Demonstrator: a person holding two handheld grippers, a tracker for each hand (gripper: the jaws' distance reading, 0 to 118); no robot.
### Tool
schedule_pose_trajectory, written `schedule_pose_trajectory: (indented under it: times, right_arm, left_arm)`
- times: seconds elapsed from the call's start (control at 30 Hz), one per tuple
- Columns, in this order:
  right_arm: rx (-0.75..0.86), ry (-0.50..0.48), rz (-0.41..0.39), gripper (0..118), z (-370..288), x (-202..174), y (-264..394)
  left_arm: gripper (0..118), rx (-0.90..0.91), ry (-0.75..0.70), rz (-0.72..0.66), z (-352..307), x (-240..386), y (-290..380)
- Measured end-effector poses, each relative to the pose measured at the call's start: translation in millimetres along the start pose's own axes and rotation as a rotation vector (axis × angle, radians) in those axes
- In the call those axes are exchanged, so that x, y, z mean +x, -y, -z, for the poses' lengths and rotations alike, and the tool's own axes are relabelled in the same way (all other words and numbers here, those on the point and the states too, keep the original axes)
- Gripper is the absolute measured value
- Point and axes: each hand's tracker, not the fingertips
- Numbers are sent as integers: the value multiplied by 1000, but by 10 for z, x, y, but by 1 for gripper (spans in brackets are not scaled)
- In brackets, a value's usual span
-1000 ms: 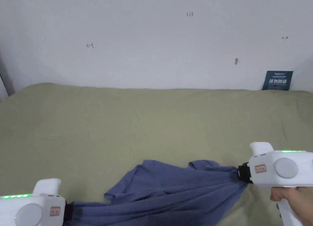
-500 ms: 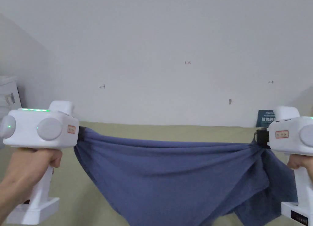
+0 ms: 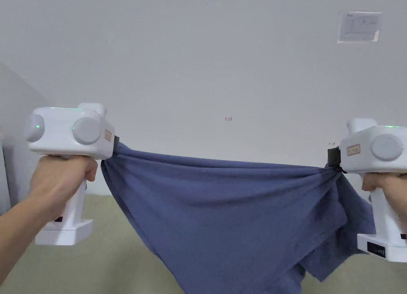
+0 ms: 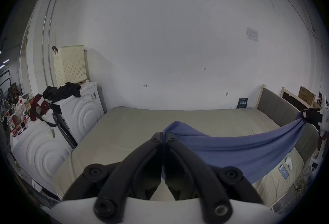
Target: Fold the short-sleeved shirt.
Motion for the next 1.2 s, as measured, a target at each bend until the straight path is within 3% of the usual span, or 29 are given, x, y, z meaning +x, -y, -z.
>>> schedule_pose_trajectory:
  times: [0.4,0.67,0.77,0.97,1.2]
  right_arm:
    - [-1,41,-43,6,1243,-20,-564]
    - [-1,61,-52,6,2055,-70,-618]
    - [-33,84,-139,6,2320,-160,-534]
    - [-73,85,-82,6,2516,-207,74]
    - [-281,66,-47,6,2209,-61,1640]
  left_arm:
    - [0,3,-45,-33,1043,182,-563]
    - [0,10,-80,-20,1826,286,-552]
    - [0,8,-84,-62,2084,301,-418]
    - [0,-93,-80,11,2403,334,222]
    - [0,-260,8,48,2199,286,1558]
